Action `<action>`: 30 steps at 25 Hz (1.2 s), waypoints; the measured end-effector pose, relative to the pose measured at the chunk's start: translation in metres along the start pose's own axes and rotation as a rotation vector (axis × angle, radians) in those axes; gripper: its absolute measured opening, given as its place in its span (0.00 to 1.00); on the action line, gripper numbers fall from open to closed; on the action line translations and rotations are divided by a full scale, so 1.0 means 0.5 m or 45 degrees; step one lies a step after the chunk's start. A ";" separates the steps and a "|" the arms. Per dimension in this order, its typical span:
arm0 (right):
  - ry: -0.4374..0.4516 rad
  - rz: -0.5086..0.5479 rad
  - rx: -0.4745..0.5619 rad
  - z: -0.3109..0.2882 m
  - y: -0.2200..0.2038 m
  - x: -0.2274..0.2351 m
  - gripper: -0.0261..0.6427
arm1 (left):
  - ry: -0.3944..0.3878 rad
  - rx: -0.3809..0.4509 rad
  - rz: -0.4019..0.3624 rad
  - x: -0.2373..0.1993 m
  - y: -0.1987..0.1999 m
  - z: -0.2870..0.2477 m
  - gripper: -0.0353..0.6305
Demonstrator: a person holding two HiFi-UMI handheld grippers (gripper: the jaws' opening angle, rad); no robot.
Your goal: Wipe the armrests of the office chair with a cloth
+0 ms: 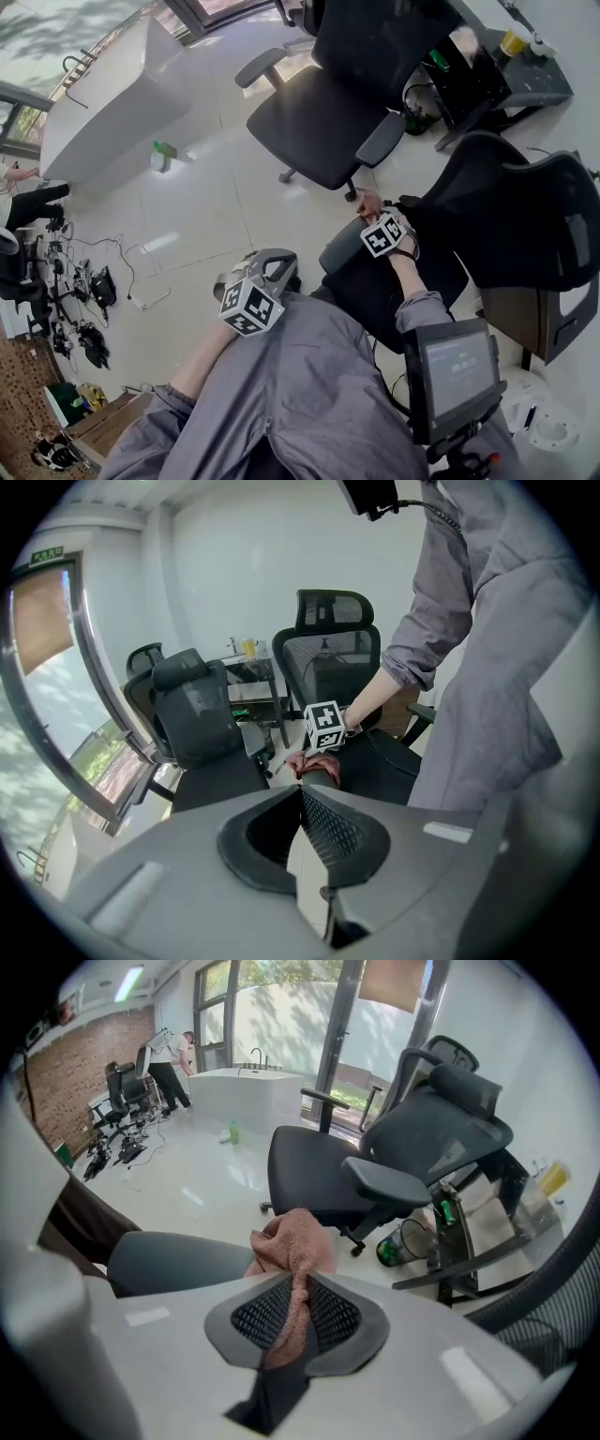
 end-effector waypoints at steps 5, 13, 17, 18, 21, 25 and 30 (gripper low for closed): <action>0.140 0.091 -0.024 -0.003 -0.012 -0.108 0.11 | 0.000 0.008 -0.005 0.001 -0.002 0.001 0.08; 0.378 0.212 -0.054 0.035 -0.062 -0.321 0.11 | -0.037 0.066 -0.044 0.012 0.003 -0.005 0.08; 0.462 0.191 -0.087 0.055 -0.095 -0.386 0.11 | -0.079 0.136 -0.097 0.015 0.002 -0.003 0.08; 0.489 0.177 -0.093 0.060 -0.100 -0.397 0.11 | -0.090 0.154 -0.109 0.015 -0.001 -0.001 0.08; 0.539 0.143 -0.105 0.076 -0.103 -0.422 0.11 | -0.128 0.197 -0.149 0.017 -0.018 0.011 0.08; 0.487 0.026 -0.146 0.084 -0.089 -0.410 0.11 | -0.159 0.238 -0.187 0.001 -0.048 0.043 0.08; 0.259 -0.246 -0.029 0.116 -0.013 -0.349 0.11 | -0.176 0.288 -0.207 -0.009 -0.102 0.094 0.08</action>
Point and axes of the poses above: the fingertips, and each gripper's own axes: z backward along the fingers, x to its right, y out of its top, the point moved 7 cm from there along z, backward along the fingers, and after that the axes turned 14 degrees about -z, right-handed, at the moved point
